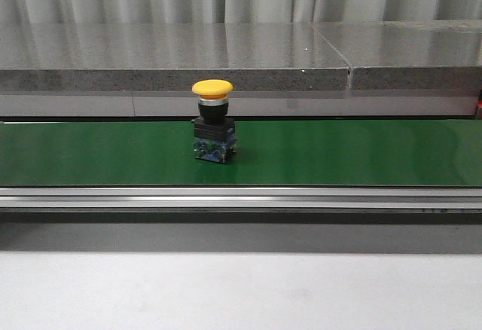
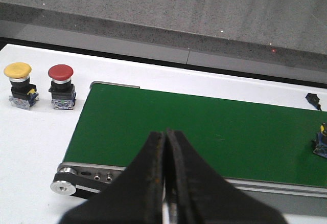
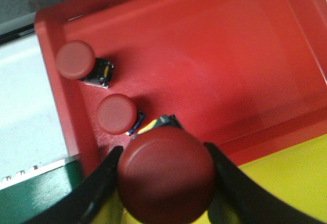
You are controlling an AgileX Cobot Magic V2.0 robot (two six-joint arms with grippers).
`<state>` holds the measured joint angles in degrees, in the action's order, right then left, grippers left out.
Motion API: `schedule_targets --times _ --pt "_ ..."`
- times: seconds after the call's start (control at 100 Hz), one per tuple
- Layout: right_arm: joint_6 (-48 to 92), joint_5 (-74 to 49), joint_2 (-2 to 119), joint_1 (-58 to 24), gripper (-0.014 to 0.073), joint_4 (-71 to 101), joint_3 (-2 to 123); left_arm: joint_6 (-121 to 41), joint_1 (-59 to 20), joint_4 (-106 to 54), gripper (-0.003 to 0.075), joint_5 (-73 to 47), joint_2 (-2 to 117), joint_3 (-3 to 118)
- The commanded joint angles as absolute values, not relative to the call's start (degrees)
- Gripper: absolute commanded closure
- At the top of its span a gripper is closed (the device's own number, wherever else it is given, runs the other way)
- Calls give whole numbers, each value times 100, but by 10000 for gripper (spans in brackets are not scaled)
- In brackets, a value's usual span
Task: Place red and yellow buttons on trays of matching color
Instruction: 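Grasp the red button with the right gripper and carry it into the red tray, then open the right gripper to release the red button in the red tray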
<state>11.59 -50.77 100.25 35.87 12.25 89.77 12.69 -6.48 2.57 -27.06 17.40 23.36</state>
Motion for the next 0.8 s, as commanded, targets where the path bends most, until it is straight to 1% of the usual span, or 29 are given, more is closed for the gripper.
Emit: schedule_targets --times 0.0,0.31,0.6,0.79 --pt "1146 -4655 10042 3675 417 1422 9168 1277 -686 218 739 -2274 1780 2499" --pt "1256 -4325 10962 3668 417 1500 9168 1277 -686 218 739 -2274 1780 2499" --pt "1353 -3652 11271 3668 417 1505 9168 1277 -686 218 739 -2274 1780 2499" --pt "1357 -3595 11456 3668 417 1505 9168 1277 -686 218 739 -2274 1780 2499"
